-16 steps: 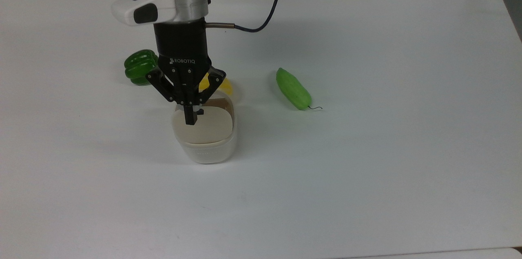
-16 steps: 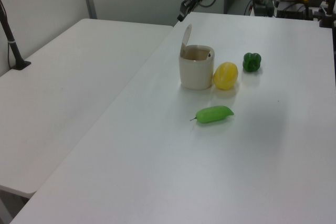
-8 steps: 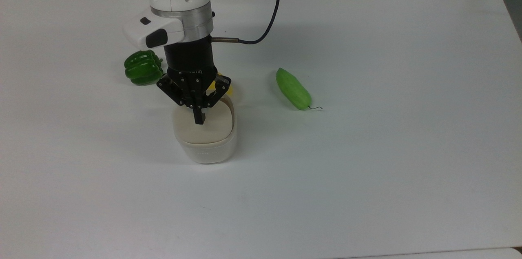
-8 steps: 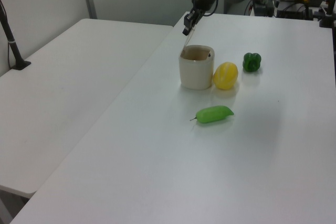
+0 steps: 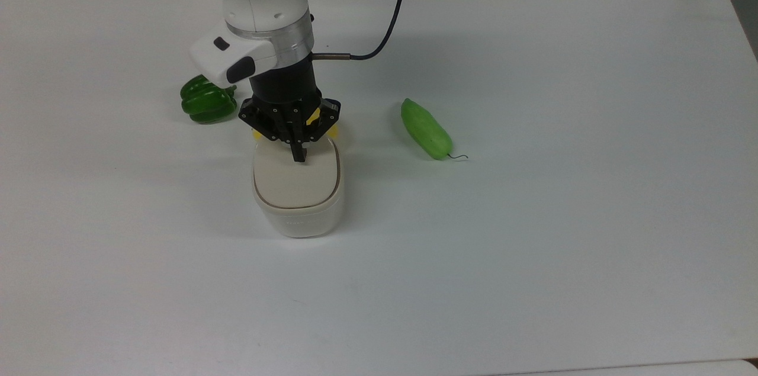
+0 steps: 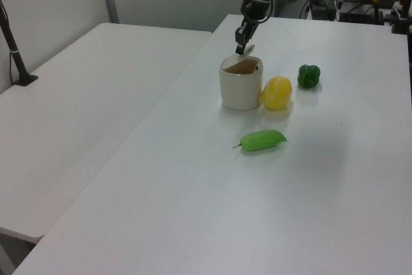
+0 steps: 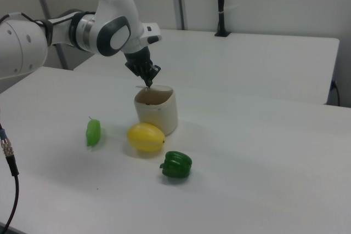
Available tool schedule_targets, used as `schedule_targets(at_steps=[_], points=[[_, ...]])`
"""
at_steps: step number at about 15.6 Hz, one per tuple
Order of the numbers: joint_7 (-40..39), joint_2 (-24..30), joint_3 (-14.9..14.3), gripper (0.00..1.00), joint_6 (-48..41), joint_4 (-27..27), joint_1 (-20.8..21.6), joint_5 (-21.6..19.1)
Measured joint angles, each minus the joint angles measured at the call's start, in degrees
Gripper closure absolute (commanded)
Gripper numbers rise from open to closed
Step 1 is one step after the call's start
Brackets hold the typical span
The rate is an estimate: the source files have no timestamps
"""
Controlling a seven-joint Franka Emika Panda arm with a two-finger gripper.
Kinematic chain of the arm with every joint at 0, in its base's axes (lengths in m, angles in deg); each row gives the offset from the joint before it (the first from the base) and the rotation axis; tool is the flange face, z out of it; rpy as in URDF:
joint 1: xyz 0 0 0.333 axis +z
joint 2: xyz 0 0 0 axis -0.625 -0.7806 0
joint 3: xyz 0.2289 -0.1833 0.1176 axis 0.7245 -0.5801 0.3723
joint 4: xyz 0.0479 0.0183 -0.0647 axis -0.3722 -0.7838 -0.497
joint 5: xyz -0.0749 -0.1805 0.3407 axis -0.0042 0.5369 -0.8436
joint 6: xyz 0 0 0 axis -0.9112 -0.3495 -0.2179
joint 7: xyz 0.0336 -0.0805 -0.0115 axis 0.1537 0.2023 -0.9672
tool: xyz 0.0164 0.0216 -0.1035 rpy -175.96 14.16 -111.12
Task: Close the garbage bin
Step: 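Press the gripper down on the lid to seat it shut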
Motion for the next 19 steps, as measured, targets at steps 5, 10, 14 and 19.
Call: schedule_targets(at_steps=[5, 10, 14, 19], points=[[-0.56, -0.34, -0.01, 1.0, -0.47, -1.45, 0.0, 0.0], [-0.69, -0.86, -0.01, 1.0, -0.47, -2.58, 0.0, 0.0], [-0.69, -1.09, -0.01, 1.0, -0.46, -2.44, 0.0, 0.0], [-0.69, -1.18, -0.01, 1.0, -0.46, -2.29, 0.0, 0.0]])
